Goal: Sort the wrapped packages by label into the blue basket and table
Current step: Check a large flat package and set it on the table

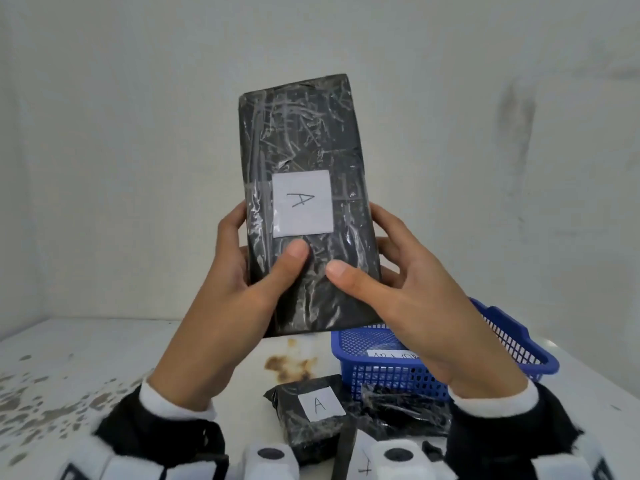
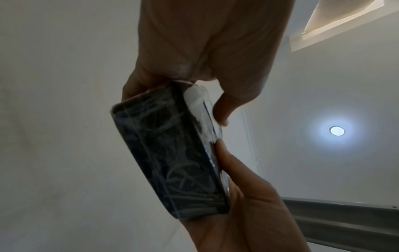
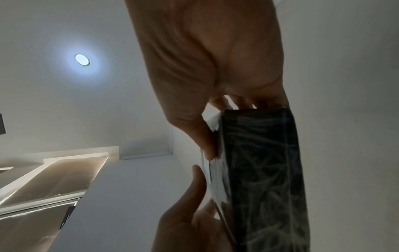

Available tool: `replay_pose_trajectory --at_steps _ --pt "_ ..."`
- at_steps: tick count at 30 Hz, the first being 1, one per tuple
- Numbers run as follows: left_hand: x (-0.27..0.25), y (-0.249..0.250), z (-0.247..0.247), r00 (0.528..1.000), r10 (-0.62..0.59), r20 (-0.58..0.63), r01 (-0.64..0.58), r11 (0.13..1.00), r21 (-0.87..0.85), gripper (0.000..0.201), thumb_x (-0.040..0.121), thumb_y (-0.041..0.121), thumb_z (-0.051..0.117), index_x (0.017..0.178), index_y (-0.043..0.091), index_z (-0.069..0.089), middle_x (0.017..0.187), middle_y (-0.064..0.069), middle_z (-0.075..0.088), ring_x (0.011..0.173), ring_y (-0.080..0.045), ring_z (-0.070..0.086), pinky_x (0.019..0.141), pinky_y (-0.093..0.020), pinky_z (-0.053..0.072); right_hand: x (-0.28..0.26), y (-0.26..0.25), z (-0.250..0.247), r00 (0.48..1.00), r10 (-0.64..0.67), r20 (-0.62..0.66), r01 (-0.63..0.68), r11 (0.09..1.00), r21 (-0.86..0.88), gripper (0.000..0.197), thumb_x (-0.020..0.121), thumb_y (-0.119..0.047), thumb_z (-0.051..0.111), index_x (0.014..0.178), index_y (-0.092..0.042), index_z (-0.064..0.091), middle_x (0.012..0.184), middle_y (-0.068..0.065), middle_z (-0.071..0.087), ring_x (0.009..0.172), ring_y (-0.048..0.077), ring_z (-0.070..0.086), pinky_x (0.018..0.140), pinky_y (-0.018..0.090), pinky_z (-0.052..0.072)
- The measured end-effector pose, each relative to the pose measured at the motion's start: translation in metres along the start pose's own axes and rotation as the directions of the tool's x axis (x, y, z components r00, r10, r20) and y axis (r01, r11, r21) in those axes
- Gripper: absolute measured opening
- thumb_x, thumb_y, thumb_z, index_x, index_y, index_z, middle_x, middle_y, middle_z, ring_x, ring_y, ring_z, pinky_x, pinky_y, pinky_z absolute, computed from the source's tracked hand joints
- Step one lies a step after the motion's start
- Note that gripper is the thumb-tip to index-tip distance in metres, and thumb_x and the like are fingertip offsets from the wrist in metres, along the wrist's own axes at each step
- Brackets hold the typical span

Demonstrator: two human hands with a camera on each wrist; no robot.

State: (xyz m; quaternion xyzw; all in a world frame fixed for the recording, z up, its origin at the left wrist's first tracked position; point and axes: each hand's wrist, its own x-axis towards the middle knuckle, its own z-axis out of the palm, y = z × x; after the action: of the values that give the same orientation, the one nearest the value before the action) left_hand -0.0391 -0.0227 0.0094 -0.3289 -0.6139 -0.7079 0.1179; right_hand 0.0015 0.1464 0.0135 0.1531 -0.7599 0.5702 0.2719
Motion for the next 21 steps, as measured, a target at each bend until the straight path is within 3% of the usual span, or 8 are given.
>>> replay_pose_trajectory --at_steps 2,4,9,13,17,21 --pt "0.001 0.0 -0.002 0.999 -0.025 -0.04 0.025 1.0 -0.014 0.065 0.071 0.033 0.065 0.13 0.043 0.04 0.106 -0.003 0.072 0.087 -0.013 0.073 0.066 -0.026 0.06 0.0 0.0 0.0 1.0 0.002 -0.005 -0.002 1.0 -0.026 0.083 0.072 -0.058 0.078 0.145 -0.05 0.038 0.12 -0.017 0.066 0.105 0.01 0.07 0.092 0.043 0.057" --pt "0.001 0.001 -0.003 0.997 -0.032 -0.066 0.03 0.999 -0.02 0.062 0.07 0.032 0.067 0.126 0.041 0.043 0.106 -0.003 0.072 0.088 -0.016 0.073 0.063 -0.027 0.06 0.0 -0.001 -0.002 1.0 0.008 -0.027 -0.01 0.998 -0.061 0.09 0.061 -0.067 0.073 0.143 -0.045 0.044 0.116 -0.019 0.069 0.108 0.006 0.067 0.094 0.04 0.056" --pt "0.002 0.002 -0.006 0.994 -0.007 -0.109 0.007 1.0 0.0 0.06 0.067 0.035 0.068 0.123 0.035 0.046 0.107 -0.004 0.072 0.091 -0.02 0.073 0.074 -0.035 0.06 -0.003 -0.007 -0.006 0.999 0.032 -0.012 -0.033 0.994 -0.106 0.062 0.062 -0.064 0.067 0.121 -0.043 0.063 0.105 -0.019 0.074 0.096 0.008 0.072 0.085 0.032 0.059" --pt "0.001 0.004 -0.006 0.992 0.027 -0.127 -0.019 0.998 0.063 0.069 0.063 0.046 0.067 0.128 0.042 0.046 0.11 0.002 0.071 0.089 -0.014 0.073 0.078 -0.039 0.058 -0.004 -0.009 -0.009 0.999 0.04 -0.027 -0.043 0.994 -0.101 0.048 0.074 -0.053 0.071 0.12 -0.04 0.064 0.103 -0.019 0.075 0.095 0.001 0.07 0.076 0.019 0.057" --pt "0.002 0.002 -0.006 0.99 0.059 -0.125 -0.042 0.99 0.136 0.067 0.072 0.046 0.071 0.133 0.052 0.045 0.107 0.007 0.073 0.097 -0.011 0.07 0.087 -0.038 0.056 -0.004 -0.011 -0.01 0.999 0.008 -0.035 -0.014 0.985 -0.173 0.063 0.076 -0.05 0.071 0.135 -0.056 0.048 0.113 -0.026 0.069 0.089 0.001 0.069 0.07 0.017 0.056" --pt "0.003 0.0 -0.007 0.99 0.07 -0.125 -0.05 0.986 0.157 0.056 0.075 0.046 0.067 0.128 0.049 0.05 0.103 0.007 0.074 0.099 -0.014 0.07 0.088 -0.043 0.056 -0.005 -0.015 -0.007 0.999 -0.003 -0.053 -0.006 0.986 -0.167 0.064 0.072 -0.057 0.071 0.132 -0.058 0.047 0.107 -0.026 0.068 0.085 -0.002 0.068 0.062 0.005 0.049"
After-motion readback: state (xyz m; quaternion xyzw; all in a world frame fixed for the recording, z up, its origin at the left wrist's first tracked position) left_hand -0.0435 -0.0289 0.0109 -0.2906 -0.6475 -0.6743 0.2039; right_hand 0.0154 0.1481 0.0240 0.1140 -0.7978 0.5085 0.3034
